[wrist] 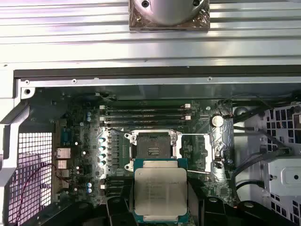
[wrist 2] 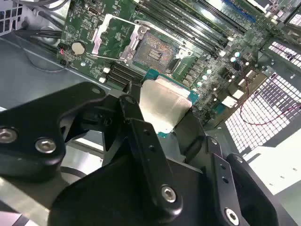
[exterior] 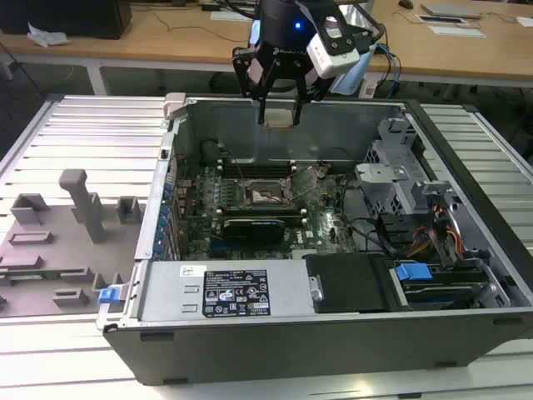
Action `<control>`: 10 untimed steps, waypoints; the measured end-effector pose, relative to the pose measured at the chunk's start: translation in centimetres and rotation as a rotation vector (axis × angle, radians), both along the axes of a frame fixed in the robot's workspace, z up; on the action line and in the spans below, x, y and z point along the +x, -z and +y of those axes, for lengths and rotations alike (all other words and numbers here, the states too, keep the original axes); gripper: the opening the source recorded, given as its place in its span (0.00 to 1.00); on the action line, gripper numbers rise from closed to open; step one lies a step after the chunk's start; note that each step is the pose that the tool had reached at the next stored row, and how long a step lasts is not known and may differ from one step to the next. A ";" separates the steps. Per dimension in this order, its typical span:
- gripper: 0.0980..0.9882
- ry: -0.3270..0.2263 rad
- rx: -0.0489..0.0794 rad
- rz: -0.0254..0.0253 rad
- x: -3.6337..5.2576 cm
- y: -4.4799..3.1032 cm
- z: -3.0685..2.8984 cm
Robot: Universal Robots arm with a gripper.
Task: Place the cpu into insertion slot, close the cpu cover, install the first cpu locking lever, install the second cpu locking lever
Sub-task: 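Place the cpu into insertion slot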
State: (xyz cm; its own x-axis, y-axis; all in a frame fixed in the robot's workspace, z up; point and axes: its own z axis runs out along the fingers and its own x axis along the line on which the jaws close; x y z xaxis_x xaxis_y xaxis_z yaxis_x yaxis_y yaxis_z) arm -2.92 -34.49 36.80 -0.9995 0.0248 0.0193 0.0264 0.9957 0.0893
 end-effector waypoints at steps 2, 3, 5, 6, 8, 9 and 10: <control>0.50 0.000 0.000 0.0000 -0.01 0.00 0.00; 0.50 0.000 0.000 0.0000 -0.01 0.00 0.00; 0.50 0.000 0.000 0.0000 -0.02 0.00 0.00; 0.50 0.000 0.000 0.0000 -0.02 0.00 0.00; 0.50 0.000 0.000 0.0000 -0.02 0.00 0.00; 0.50 0.000 0.000 0.0000 -0.02 0.03 0.00; 0.50 0.000 0.000 -0.0001 -0.02 0.10 0.00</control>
